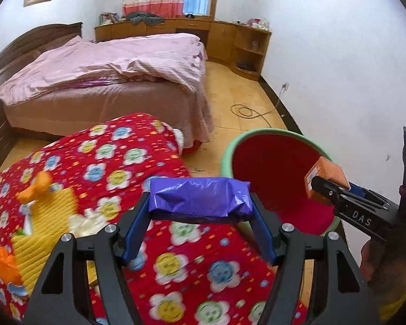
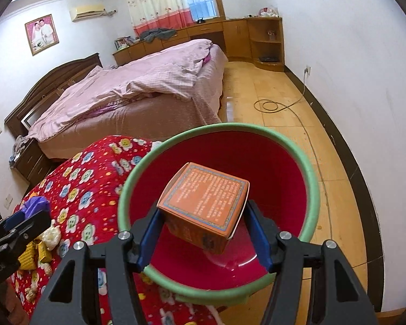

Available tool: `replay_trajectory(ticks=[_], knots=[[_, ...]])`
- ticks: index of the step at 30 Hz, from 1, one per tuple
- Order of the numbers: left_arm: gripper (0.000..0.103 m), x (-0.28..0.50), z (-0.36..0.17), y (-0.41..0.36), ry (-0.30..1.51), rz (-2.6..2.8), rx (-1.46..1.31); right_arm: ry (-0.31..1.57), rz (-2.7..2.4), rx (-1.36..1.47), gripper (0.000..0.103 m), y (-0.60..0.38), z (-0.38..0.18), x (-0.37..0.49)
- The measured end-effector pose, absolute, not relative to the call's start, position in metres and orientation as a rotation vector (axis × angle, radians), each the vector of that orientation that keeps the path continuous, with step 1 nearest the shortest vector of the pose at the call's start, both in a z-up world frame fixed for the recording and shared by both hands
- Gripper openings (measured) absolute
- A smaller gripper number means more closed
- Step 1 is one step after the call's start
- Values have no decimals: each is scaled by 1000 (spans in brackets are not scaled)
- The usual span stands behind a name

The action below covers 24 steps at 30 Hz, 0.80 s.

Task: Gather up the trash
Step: 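Open the right tool to drop the box while the left tool drops the purple wrapper into the bucket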

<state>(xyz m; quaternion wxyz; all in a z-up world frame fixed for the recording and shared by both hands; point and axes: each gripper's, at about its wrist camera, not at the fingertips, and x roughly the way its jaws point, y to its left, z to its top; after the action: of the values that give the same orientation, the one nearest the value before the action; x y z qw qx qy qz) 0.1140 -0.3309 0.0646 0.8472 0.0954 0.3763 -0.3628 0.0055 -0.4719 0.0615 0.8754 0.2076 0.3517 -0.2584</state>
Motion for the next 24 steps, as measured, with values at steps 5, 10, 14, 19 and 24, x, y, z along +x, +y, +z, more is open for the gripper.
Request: replay_trajectory(ticks=[5, 10, 14, 19, 24], knots=[[70, 110, 54, -362, 794, -808, 233, 711, -547, 446, 73, -486, 61, -3], [70, 109, 40, -388, 821, -846, 254, 672, -567, 454, 75, -497, 67, -18], [70, 106, 32, -408, 853, -888, 259, 651, -584, 460, 76, -504, 71, -30], [81, 98, 31, -423, 852, -913, 264, 631, -606, 483, 78, -511, 72, -45], [83, 89, 35, -424, 829, -910, 270, 623, -624, 517, 80, -517, 70, -57]])
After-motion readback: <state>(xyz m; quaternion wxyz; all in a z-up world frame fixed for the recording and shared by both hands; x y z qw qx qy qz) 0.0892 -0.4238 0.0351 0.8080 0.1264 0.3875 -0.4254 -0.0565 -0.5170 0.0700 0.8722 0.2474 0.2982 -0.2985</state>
